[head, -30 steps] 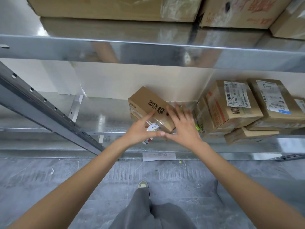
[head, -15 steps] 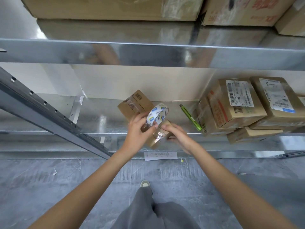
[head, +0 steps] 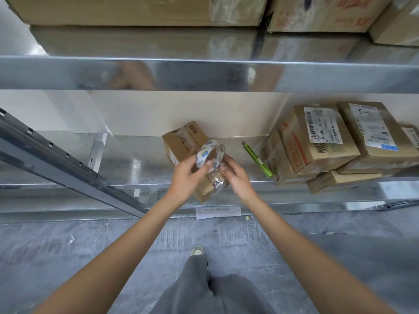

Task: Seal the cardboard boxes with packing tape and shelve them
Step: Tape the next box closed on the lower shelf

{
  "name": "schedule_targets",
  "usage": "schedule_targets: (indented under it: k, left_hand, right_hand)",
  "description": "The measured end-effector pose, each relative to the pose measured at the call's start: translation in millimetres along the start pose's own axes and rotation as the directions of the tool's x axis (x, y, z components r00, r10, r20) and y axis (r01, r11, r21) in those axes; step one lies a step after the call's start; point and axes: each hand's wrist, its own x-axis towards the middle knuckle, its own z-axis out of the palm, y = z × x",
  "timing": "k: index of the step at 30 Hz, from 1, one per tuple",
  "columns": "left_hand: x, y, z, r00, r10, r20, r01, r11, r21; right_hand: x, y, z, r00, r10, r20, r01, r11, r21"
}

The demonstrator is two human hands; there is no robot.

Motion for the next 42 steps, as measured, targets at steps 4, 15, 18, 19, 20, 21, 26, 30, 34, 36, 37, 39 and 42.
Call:
schedule_targets:
  k: [4, 15, 18, 19, 20, 21, 26, 30, 34, 36, 37, 39, 42]
  left_hand:
    - [-17, -5, -33, 0.999, -0.037, 0.006, 0.036, 0.986, 0.163]
    - [-24, 9, -70, 0.987, 0.132, 0.088, -0.157, 0.715, 0.682]
    - [-28, 5, -77, 0.976, 0.167, 0.140, -0.215, 0.648, 0.730]
    - [-31, 2, -80, 0.983, 0.135, 0.126, -0.184, 0.664, 0.725]
    - [-33, -2, -81, 0.990, 0.095, 0.108, -0.144, 0.681, 0.718]
    - [-35, -6, -82, 0.994, 0.059, 0.089, -0.104, 0.693, 0.714]
    - [-42, -18, -77, 0.999, -0.029, 0.034, -0.002, 0.729, 0.684]
    - [-49, -38, -74, 0.989, -0.138, 0.060, 0.076, 0.803, 0.591]
    - [-48, -51, -71, 0.989, -0.142, 0.048, 0.105, 0.883, 0.457]
    - [-48, -55, -69, 0.987, -0.154, 0.053, 0.116, 0.894, 0.432]
    - [-49, -56, -69, 0.986, -0.155, 0.053, 0.118, 0.898, 0.423]
    - [-50, -55, -67, 0.986, -0.159, 0.056, 0.124, 0.909, 0.398]
    - [-49, -55, -68, 0.984, -0.168, 0.066, 0.133, 0.923, 0.361]
  right_hand:
    - [-4, 3, 1, 1.000, -0.017, 0.025, 0.018, 0.999, -0.040]
    - [-8, -1, 0, 0.998, -0.067, 0.016, 0.068, 0.988, -0.139]
    - [-6, -1, -2, 0.998, -0.059, 0.029, 0.062, 0.990, -0.128]
    - [-6, -1, -2, 0.998, -0.061, 0.036, 0.064, 0.990, -0.124]
    - [-6, -1, -2, 0.997, -0.063, 0.038, 0.067, 0.990, -0.123]
    - [-7, -2, -2, 0.997, -0.065, 0.039, 0.069, 0.990, -0.121]
    - [-6, -1, -1, 0.996, -0.080, 0.037, 0.084, 0.986, -0.144]
    - [-9, 2, 2, 0.991, -0.127, 0.040, 0.133, 0.966, -0.220]
    - [-6, 0, -2, 0.960, -0.257, 0.109, 0.248, 0.606, -0.756]
    - [-6, -7, -3, 0.960, -0.229, 0.160, 0.248, 0.430, -0.868]
    - [-8, -10, -2, 0.963, -0.208, 0.170, 0.241, 0.391, -0.888]
    - [-13, -15, 1, 0.971, -0.177, 0.163, 0.216, 0.342, -0.915]
    - [-21, -22, 12, 0.984, -0.131, 0.123, 0.156, 0.291, -0.944]
